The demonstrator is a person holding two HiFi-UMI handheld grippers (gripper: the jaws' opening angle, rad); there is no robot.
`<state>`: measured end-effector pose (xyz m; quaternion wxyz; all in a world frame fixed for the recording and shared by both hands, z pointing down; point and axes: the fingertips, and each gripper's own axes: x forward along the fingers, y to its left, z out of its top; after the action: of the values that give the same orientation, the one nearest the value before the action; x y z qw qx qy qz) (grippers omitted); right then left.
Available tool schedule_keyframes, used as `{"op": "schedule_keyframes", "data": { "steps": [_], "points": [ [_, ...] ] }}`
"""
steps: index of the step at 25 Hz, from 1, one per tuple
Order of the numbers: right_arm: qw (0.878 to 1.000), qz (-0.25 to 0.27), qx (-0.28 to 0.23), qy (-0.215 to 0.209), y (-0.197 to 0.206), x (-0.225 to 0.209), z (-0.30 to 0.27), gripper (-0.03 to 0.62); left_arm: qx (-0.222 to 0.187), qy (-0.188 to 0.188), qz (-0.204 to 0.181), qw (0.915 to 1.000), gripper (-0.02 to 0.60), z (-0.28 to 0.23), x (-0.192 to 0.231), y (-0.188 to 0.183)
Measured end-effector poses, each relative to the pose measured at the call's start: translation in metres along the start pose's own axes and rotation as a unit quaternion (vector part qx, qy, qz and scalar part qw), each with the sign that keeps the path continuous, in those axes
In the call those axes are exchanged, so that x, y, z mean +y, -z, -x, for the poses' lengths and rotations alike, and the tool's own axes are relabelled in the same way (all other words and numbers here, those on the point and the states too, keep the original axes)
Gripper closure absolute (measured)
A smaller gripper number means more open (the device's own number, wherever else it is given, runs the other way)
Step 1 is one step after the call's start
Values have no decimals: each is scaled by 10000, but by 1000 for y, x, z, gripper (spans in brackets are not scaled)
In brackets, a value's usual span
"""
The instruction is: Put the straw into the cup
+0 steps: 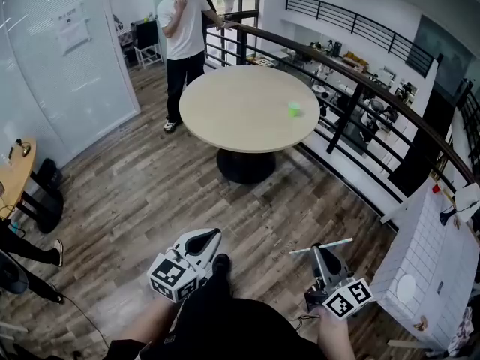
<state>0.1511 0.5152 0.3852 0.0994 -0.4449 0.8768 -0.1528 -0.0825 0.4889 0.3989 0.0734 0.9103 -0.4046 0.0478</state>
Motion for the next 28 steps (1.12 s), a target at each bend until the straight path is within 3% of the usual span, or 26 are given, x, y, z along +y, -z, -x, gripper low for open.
{"op": "schedule_keyframes", "data": {
  "steps": [8, 19, 28],
  "points": [
    [9998, 43, -18, 201, -10, -41, -50, 560, -80, 205, 104, 9997, 574, -59, 45, -4],
    [9991, 128, -97, 404, -46, -100, -175, 560, -155, 379, 115, 9991, 574, -149, 157, -40],
    [9988, 124, -8, 464, -50, -128, -269, 560, -190, 525, 153, 9983, 574, -200, 237, -57]
  ]
}}
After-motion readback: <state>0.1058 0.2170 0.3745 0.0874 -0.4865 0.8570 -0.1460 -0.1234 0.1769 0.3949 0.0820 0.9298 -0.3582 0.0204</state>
